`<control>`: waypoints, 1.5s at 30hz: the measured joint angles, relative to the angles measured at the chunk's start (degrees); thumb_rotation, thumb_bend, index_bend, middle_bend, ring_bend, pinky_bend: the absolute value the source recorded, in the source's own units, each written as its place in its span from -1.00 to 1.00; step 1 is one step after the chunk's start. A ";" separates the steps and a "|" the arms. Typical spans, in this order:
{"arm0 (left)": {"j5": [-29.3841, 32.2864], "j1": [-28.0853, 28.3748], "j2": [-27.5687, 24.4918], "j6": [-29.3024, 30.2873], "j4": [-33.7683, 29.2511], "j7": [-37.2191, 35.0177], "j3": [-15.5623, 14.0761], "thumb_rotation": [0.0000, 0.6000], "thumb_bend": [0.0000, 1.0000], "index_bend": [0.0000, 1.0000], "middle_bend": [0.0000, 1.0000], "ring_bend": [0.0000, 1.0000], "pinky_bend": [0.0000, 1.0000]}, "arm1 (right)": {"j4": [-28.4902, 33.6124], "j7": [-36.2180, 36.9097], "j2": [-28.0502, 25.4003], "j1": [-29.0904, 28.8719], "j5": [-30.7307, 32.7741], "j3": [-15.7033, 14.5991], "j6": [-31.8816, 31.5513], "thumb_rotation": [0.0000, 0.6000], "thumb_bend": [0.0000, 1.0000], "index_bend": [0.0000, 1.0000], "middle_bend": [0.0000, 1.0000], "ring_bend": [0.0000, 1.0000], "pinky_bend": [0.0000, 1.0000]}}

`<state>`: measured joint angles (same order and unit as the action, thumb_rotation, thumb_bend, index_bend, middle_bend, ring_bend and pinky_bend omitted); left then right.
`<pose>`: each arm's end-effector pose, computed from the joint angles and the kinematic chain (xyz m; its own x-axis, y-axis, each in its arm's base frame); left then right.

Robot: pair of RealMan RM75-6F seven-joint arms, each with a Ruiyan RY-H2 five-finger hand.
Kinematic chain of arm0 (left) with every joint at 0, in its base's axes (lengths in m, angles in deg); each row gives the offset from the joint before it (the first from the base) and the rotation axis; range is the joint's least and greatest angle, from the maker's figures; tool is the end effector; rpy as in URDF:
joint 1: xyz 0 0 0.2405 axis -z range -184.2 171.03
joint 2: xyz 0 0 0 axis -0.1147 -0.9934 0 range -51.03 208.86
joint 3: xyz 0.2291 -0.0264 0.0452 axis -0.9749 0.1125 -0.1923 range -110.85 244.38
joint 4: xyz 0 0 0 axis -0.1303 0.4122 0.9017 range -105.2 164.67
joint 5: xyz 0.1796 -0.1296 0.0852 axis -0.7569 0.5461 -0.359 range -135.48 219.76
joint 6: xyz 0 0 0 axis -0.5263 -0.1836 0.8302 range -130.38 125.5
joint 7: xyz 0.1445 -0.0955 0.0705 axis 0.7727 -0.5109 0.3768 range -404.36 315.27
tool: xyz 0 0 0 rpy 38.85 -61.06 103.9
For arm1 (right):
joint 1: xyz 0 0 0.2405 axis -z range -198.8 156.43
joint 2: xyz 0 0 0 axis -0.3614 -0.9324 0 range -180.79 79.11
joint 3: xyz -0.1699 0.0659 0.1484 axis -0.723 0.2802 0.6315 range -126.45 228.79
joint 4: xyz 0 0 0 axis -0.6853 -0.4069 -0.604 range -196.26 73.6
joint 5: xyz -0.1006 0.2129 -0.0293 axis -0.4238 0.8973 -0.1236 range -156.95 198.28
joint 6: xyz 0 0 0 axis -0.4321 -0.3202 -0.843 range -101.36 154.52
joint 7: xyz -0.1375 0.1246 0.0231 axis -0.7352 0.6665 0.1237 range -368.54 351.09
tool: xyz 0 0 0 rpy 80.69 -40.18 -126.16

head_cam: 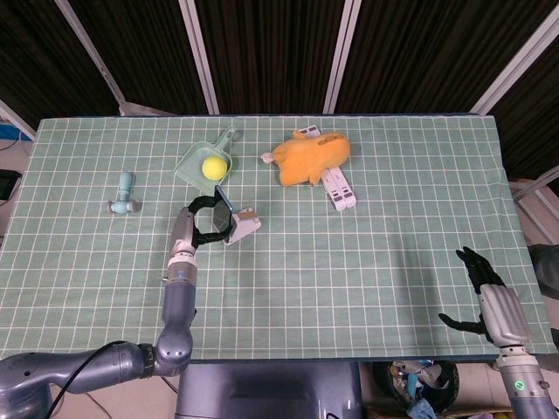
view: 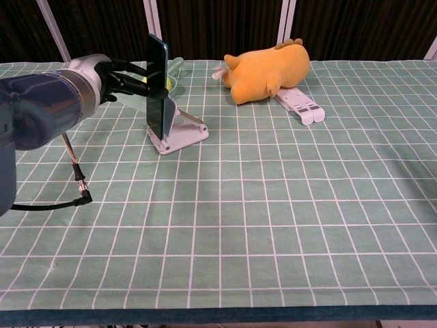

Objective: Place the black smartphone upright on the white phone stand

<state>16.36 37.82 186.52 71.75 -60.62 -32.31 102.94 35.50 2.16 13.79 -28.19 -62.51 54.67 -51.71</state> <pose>-0.0649 0.3911 -0.0575 -0.5223 0.0819 0.8488 0.8176 0.3312 0.4711 -0.2890 -0.2353 0.0977 0.1231 -0.1042 0.9869 -0.9920 0.0152 0.1253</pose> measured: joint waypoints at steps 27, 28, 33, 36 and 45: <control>-0.48 0.43 1.20 -2.76 4.50 -0.35 -0.90 1.00 -0.30 0.11 0.17 -0.74 -1.00 | 0.36 0.13 -0.22 -0.12 0.52 0.07 0.53 1.00 -0.72 -1.00 -1.00 -1.00 -0.63; -0.57 0.41 1.18 -2.87 4.52 -0.28 -1.04 1.00 -0.30 0.10 0.17 -0.74 -1.00 | 0.37 0.13 -0.23 -0.11 0.56 0.07 0.54 1.00 -0.72 -1.00 -1.00 -1.00 -0.63; -0.80 0.26 1.20 -2.99 4.50 -0.01 -1.54 1.00 -0.31 0.10 0.17 -0.74 -1.00 | 0.42 0.23 -0.27 -0.11 0.53 0.05 0.59 1.00 -0.72 -1.00 -1.00 -1.00 -0.63; -0.95 0.22 1.27 -3.03 4.58 0.02 -1.60 1.00 -0.31 0.09 0.17 -0.74 -1.00 | 0.45 0.27 -0.29 -0.09 0.64 0.06 0.61 1.00 -0.72 -1.00 -1.00 -1.00 -0.63; -1.84 0.04 1.06 -3.29 4.96 -0.01 -1.81 1.00 -0.31 0.08 0.16 -0.74 -1.00 | 0.51 0.15 -0.28 -0.09 0.64 0.05 0.64 1.00 -0.72 -1.00 -1.00 -1.00 -0.63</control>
<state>14.52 37.86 187.58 68.47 -55.66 -32.32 101.13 36.01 2.31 13.51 -28.28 -61.87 54.71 -51.07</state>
